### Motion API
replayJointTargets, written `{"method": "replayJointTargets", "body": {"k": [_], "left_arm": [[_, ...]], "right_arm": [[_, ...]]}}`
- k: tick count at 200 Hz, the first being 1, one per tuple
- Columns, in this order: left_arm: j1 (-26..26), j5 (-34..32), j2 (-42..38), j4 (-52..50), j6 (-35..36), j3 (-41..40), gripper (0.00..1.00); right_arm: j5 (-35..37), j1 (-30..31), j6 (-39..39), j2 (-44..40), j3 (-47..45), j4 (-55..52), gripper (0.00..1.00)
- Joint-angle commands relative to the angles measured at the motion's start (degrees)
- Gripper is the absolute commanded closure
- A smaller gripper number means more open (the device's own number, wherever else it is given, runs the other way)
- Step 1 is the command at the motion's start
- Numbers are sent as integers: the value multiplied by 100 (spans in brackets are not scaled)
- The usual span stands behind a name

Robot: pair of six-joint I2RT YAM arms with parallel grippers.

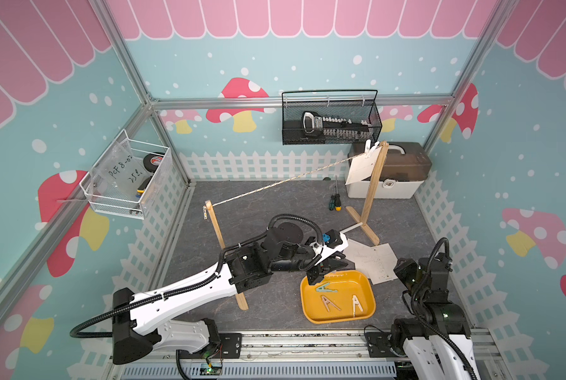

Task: Remove the postcards from the strings
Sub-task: Place the clamp in the storage box.

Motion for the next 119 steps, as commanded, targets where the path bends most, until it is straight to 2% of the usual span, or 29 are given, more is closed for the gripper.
{"method": "replayJointTargets", "body": {"k": [1, 41, 70, 91, 119], "left_arm": [[-122, 129, 275, -174, -85, -140, 100], [-282, -5, 806, -306, -11, -267, 97], [-296, -57, 1115, -258, 34, -319, 69], [-292, -441, 1172, 154, 62, -510, 59], [-240, -805, 1172, 651, 56, -656, 40]], "right_arm": [[245, -39, -631, -42, 195, 495, 52], [263, -37, -960, 99, 317, 793, 52], [178, -37, -1080, 254, 382, 1088, 52], [-209, -37, -1257, 474, 436, 1571, 52], [-1232, -37, -1601, 759, 529, 2631, 49]]}}
